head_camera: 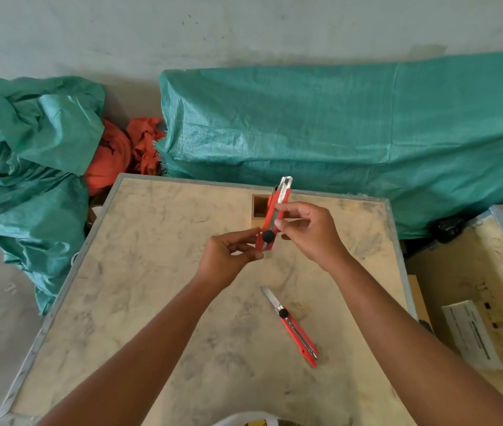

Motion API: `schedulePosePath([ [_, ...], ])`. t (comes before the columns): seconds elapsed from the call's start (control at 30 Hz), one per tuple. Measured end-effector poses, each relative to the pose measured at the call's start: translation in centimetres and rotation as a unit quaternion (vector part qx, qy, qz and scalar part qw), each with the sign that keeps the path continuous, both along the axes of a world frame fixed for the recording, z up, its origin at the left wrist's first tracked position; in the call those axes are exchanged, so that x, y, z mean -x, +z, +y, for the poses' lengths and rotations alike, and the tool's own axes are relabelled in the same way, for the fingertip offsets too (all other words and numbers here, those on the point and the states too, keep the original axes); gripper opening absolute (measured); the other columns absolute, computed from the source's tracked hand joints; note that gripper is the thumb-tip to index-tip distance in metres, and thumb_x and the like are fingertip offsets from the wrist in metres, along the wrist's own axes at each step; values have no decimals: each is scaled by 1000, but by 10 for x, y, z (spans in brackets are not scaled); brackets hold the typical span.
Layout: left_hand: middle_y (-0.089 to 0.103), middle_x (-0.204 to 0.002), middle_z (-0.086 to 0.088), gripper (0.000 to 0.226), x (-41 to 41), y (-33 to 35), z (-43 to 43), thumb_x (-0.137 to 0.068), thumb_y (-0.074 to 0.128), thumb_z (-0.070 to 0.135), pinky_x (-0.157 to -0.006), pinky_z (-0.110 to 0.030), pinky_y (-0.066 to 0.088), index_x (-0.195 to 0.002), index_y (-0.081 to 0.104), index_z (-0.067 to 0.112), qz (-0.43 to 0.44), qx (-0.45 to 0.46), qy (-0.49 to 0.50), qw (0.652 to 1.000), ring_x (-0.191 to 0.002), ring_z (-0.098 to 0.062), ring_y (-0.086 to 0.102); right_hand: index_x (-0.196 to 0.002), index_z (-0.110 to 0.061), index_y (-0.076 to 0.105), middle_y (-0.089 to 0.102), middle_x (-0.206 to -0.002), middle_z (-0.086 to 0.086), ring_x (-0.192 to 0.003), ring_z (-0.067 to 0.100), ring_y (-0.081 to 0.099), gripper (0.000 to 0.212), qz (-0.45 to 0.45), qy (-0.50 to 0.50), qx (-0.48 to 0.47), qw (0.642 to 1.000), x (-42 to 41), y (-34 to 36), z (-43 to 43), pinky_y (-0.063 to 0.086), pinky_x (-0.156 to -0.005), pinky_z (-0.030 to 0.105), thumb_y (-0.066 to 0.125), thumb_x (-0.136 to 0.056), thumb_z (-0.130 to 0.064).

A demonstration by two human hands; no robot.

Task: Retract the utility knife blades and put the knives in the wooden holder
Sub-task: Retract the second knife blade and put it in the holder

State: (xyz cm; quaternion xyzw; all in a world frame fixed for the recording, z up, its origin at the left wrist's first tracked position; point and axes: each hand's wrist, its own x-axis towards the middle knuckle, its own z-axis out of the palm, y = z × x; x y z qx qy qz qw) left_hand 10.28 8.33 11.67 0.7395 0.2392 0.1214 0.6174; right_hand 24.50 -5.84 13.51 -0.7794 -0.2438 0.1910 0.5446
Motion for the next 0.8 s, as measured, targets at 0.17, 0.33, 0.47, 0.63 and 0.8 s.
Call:
schedulePosePath([
  [0.17, 78, -101, 4, 47, -58, -21, 31, -75, 83, 9, -89, -29, 57, -120, 72, 19, 50, -31, 0, 998, -89, -7, 74, -108, -22, 79, 76, -100, -8, -88, 9, 75, 27, -66, -36, 15, 997, -50, -11, 32, 64, -82, 35, 78, -85, -7],
  [0.33, 63, -134, -1, 76, -100, -59, 52, -74, 86, 18, -100, -40, 52, -142, 52, 20, 136, -62, 26, 988, -122, -17, 59, -104, -17, 80, 79, -105, 1, -86, 8, 73, 24, -138, -56, 52, 988, -80, -41, 61, 59, -81, 20, 76, -85, -3],
  [0.47, 51, -148, -12, 88, -124, -83, 58, -78, 83, 21, -107, -44, 47, -151, 35, 16, 194, -68, 21, 978, -137, -28, 48, -106, -16, 81, 80, -104, 4, -89, 16, 75, 26, -168, -38, 97, 980, -88, -74, 78, 58, -85, 21, 75, -84, -2],
  [0.63, 70, -126, -6, 59, -133, -99, 60, -80, 78, 16, -98, -38, 53, -135, 59, 18, 171, -66, 1, 983, -120, -23, 64, -106, -17, 80, 79, -103, 5, -92, 21, 74, 30, -179, -4, 127, 976, -86, -97, 90, 60, -88, 33, 71, -85, 2],
  [0.8, 74, -117, 1, 48, -131, -101, 58, -82, 77, 14, -92, -28, 54, -127, 65, 24, 142, -55, 16, 988, -108, -14, 68, -111, -18, 79, 79, -105, 7, -93, 23, 74, 30, -196, 8, 148, 969, -86, -105, 97, 61, -86, 35, 70, -88, -1],
])
